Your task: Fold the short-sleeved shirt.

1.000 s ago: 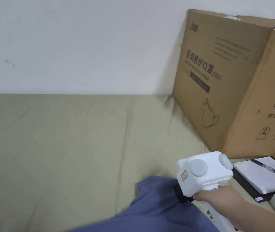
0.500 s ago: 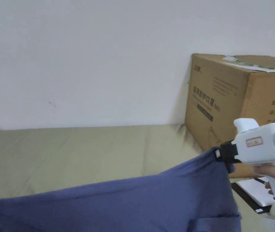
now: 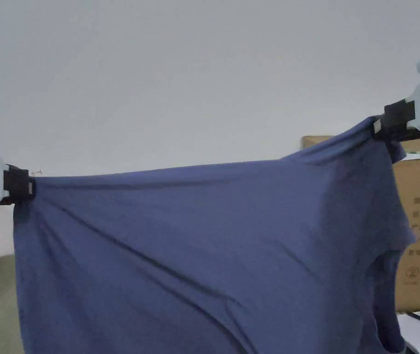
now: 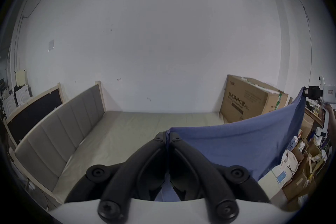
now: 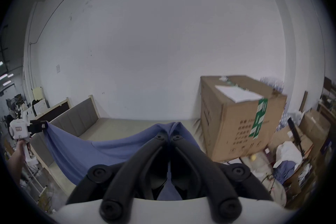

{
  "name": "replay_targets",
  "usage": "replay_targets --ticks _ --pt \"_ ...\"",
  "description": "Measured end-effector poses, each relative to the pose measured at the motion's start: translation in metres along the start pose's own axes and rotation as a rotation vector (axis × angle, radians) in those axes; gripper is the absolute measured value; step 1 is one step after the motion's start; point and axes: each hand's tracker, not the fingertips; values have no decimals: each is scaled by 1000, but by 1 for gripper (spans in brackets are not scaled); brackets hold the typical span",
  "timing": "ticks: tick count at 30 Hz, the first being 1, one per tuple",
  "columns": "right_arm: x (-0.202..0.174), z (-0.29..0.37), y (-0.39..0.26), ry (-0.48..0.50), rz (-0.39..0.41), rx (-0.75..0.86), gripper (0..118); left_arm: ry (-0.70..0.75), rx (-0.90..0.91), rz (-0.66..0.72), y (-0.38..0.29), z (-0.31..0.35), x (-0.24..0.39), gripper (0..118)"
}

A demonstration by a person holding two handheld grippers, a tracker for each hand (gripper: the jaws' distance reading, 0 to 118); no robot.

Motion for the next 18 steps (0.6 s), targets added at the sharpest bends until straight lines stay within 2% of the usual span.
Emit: replay_targets --ticks 4,9,13,18 --pt "-7 -14 42 -58 48 30 1 4 24 -13 39 -16 4 1" --pt "-16 -55 83 -114 55 57 1 15 24 6 64 -60 7 1" --pt "-23 -105 105 -164 90 75 1 27 22 32 76 -110 6 1" --pt "-25 -174 117 -219 113 95 1 78 53 -3 91 -173 9 1"
